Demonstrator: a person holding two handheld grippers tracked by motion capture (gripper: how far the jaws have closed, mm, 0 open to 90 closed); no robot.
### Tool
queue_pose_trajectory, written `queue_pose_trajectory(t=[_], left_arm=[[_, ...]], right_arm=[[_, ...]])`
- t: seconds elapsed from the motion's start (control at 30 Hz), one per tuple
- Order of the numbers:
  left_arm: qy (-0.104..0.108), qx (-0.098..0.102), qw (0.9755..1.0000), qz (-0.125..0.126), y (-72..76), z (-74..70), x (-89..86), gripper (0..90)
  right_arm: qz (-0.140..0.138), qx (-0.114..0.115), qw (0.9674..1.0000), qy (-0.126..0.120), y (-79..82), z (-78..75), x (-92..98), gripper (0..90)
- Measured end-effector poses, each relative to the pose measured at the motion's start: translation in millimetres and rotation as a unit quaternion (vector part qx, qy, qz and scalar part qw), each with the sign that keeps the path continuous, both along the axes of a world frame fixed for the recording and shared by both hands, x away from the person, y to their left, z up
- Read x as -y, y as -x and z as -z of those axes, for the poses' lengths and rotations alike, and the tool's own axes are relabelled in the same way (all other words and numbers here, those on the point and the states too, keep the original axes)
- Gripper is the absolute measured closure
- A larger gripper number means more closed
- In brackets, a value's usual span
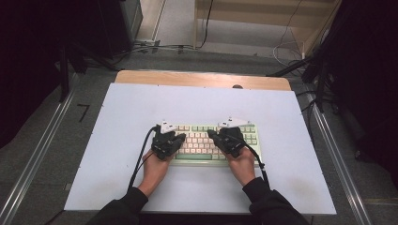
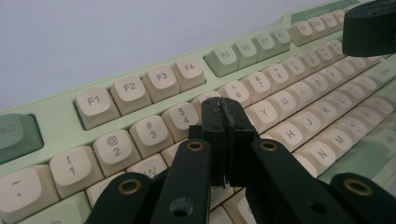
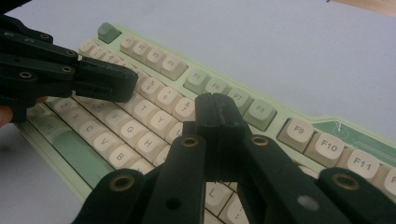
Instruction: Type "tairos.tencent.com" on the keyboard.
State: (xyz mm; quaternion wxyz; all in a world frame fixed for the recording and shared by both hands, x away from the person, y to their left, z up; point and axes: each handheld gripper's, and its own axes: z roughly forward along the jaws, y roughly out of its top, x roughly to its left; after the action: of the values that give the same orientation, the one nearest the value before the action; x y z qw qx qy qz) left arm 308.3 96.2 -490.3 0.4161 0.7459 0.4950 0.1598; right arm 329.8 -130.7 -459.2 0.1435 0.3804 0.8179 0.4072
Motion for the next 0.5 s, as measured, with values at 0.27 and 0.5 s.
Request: queue_pose_trajectory(t=[0.27, 0.5], left_arm=[[0.000, 0.000, 1.0000, 0.001, -0.4, 0.7, 0.0, 89.8], [0.000, -0.006, 1.0000, 0.005, -0.3, 1.8, 0.4, 88.9]], right_arm=[[0.001, 0.001, 1.0000, 0.001, -0.1, 0.2, 0.4, 87.2], [-0.001, 0.000, 1.0000, 0.002, 0.0, 0.8, 0.0, 87.2]])
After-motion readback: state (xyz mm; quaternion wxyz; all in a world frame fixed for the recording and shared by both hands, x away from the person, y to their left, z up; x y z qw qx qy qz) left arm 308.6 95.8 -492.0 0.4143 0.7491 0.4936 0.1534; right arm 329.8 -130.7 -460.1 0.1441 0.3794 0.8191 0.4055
